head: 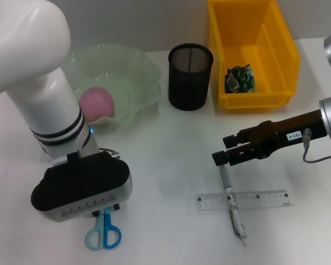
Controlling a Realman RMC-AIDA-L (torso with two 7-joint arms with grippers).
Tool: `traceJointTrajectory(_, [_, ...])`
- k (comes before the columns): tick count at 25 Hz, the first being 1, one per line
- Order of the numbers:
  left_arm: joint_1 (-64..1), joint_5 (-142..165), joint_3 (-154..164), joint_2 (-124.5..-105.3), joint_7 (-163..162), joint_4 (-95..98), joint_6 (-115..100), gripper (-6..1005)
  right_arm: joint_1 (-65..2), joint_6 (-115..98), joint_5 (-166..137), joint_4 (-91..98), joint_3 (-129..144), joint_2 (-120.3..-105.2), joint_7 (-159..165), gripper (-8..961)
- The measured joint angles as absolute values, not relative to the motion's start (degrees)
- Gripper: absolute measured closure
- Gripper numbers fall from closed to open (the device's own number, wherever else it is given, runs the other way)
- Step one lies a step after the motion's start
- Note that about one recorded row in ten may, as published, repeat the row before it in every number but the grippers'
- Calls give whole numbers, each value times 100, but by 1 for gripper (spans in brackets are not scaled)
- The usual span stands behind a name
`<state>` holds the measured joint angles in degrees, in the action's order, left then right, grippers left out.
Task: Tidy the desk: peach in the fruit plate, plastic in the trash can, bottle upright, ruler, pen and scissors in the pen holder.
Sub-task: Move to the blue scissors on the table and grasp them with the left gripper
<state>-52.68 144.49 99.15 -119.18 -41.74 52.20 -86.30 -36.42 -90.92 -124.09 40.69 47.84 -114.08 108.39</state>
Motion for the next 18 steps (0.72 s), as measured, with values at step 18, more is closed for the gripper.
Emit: traceJointTrajectory(18, [-5389, 14462, 10065, -11918, -4349, 5134, -8630, 658, -3692, -9079, -12409, 4069, 4825, -11409, 10827, 147])
